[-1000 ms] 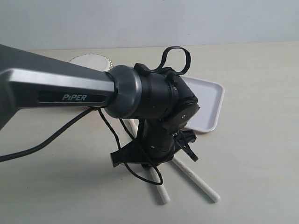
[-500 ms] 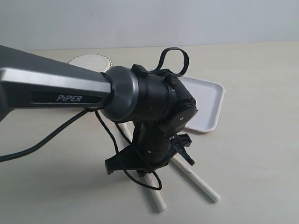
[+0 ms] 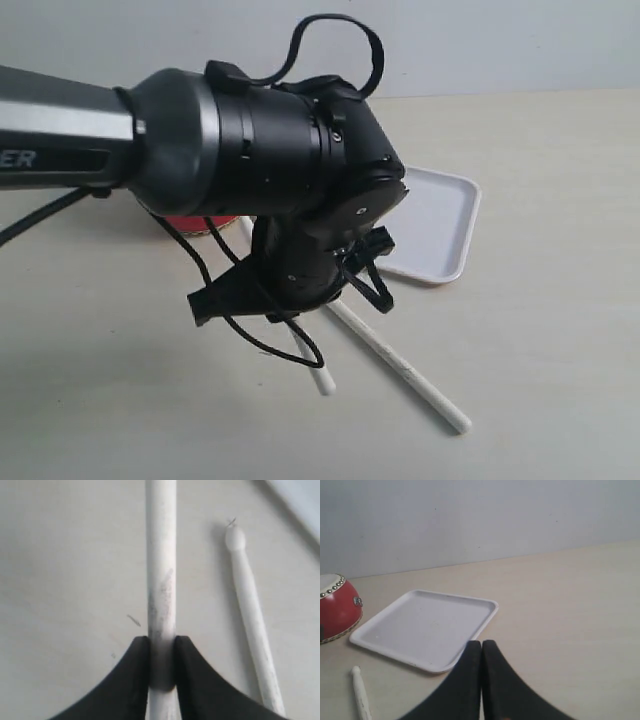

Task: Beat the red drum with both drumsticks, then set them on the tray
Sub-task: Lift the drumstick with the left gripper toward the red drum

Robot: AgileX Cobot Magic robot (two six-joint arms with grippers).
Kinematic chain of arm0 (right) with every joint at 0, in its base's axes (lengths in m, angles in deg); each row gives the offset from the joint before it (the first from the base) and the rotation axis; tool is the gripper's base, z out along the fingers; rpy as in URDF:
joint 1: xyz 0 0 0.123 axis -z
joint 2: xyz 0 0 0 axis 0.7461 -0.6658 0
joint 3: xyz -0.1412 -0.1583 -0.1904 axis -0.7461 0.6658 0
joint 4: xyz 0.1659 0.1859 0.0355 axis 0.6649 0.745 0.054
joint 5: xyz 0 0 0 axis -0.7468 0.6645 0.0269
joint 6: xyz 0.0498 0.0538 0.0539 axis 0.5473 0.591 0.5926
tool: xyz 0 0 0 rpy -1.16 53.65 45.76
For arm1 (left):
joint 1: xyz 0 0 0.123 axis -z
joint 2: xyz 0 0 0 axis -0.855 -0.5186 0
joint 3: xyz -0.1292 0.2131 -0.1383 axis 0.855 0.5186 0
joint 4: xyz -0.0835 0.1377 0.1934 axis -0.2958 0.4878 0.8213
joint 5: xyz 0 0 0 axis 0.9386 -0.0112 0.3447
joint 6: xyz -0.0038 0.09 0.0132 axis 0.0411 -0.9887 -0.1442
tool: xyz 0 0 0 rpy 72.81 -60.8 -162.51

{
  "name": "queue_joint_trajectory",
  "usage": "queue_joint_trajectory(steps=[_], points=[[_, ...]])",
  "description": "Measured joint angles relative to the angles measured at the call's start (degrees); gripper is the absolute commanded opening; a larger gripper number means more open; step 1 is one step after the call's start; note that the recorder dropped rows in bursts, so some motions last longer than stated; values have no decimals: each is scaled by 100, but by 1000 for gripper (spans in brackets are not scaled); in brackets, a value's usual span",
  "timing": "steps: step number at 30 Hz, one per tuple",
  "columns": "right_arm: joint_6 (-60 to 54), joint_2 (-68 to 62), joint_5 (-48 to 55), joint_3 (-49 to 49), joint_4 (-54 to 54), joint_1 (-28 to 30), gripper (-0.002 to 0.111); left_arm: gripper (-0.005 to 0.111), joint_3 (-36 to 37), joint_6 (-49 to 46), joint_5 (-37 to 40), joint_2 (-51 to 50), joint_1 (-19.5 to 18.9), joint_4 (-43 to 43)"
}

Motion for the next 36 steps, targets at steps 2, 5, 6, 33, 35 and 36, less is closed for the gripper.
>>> queue_joint_trajectory(steps=[2, 5, 6, 33, 35, 36], points=[[0, 0, 0, 0, 0, 0, 0, 0, 13, 93, 0, 180, 68, 300], [0, 0, 0, 0, 0, 0, 0, 0, 13, 186, 22, 456, 194, 702], [0, 0, 0, 0, 0, 0, 0, 0, 13, 226, 48, 558, 247, 826], [0, 0, 0, 0, 0, 0, 0, 0, 13, 255, 489, 2509, 801, 2171], [0, 0, 0, 0, 0, 0, 0, 0, 13, 133, 489, 2713, 801, 2171], [0, 0, 0, 0, 0, 0, 0, 0, 13, -170, 489, 2871, 801, 2160]])
